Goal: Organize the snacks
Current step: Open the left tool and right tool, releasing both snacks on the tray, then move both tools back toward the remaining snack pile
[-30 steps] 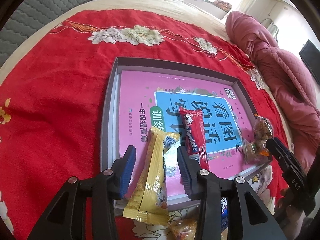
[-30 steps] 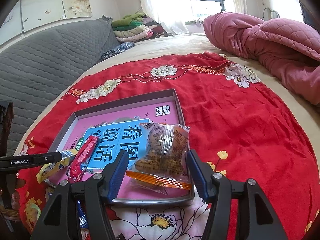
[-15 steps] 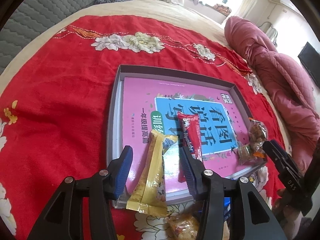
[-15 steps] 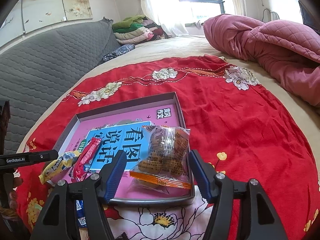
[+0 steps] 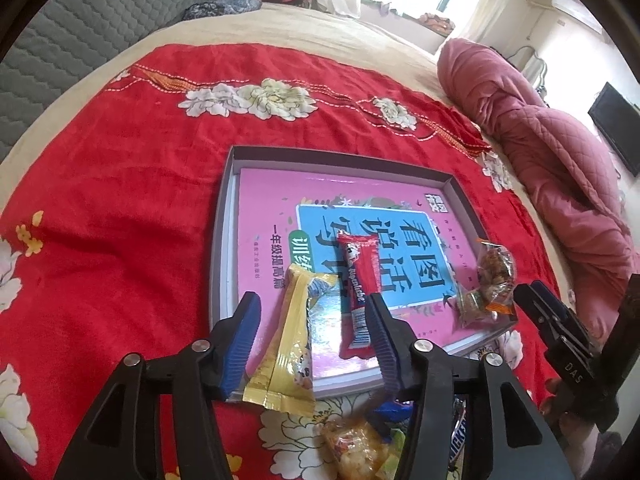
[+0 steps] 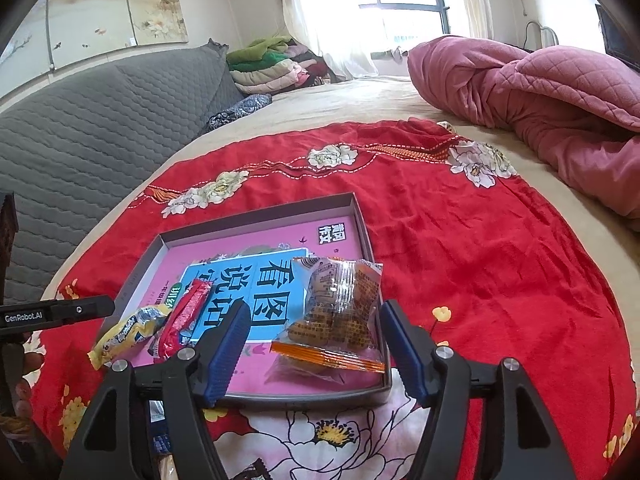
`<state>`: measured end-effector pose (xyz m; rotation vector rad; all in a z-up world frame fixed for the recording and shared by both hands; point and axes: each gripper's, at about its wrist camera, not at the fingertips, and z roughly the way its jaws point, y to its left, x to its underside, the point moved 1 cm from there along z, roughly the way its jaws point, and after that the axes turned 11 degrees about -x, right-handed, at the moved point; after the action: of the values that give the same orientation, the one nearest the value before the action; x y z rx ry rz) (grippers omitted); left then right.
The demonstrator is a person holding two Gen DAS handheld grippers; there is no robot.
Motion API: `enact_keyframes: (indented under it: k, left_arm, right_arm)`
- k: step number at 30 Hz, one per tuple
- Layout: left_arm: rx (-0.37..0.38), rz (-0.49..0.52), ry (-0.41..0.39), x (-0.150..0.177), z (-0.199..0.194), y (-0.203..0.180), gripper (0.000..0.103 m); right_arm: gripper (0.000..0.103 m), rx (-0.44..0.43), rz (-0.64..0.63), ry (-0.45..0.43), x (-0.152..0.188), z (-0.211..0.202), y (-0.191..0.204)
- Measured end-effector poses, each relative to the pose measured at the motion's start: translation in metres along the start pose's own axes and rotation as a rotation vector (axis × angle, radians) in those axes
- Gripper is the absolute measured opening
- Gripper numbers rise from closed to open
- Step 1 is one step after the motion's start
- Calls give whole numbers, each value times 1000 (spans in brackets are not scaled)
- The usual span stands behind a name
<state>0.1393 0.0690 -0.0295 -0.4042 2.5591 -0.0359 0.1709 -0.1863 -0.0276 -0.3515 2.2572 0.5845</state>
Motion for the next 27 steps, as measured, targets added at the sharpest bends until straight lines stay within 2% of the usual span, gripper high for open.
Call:
enact_keyframes:
  k: [9, 27]
  left_arm:
    - [5, 7, -31, -1, -19, -2, 62]
    - [15, -1, -53, 3, -47, 2, 63]
  right_arm:
    - [68, -1, -6, -16, -3, -10, 7]
    - [71, -8, -23, -42, -8, -31, 18]
